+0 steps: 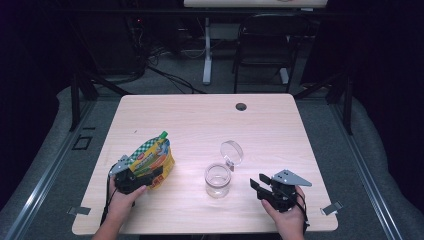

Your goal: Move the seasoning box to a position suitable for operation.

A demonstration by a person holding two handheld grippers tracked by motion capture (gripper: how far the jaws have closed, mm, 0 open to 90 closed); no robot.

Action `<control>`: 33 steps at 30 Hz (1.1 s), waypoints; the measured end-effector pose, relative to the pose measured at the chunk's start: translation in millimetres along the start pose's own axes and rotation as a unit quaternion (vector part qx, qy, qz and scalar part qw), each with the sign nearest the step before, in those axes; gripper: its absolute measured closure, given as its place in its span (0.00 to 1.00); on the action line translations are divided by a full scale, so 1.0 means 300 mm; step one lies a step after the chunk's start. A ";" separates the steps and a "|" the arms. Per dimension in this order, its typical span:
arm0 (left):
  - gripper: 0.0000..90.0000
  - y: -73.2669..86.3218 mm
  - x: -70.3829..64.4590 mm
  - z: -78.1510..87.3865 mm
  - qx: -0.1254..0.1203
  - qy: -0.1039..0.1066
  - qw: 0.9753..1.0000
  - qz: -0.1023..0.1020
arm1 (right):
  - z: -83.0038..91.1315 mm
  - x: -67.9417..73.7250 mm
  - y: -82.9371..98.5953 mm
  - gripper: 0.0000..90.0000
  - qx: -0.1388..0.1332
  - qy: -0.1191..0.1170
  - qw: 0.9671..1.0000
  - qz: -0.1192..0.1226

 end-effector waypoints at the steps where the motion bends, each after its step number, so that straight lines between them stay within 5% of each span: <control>1: 0.49 0.000 0.000 0.000 0.000 0.002 1.000 0.001 | 0.001 -0.001 0.001 0.63 -0.001 -0.001 1.000 0.000; 13: 0.64 -0.005 -0.007 0.002 0.010 -0.004 1.000 -0.009 | 0.003 -0.001 0.007 0.63 0.002 -0.001 1.000 -0.002; 33: 0.67 -0.020 -0.006 0.013 0.014 -0.010 1.000 -0.008 | 0.011 -0.006 0.006 0.63 -0.002 0.005 1.000 -0.003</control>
Point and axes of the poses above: each handheld gripper's, and its own axes: z roughly backward along the jaws, y roughly out of its underside, x roughly to its left, the point moved 3 cm from there along -z, roughly forward along the jaws, and after that the axes turned 11 degrees about z, right-handed, at the moved point
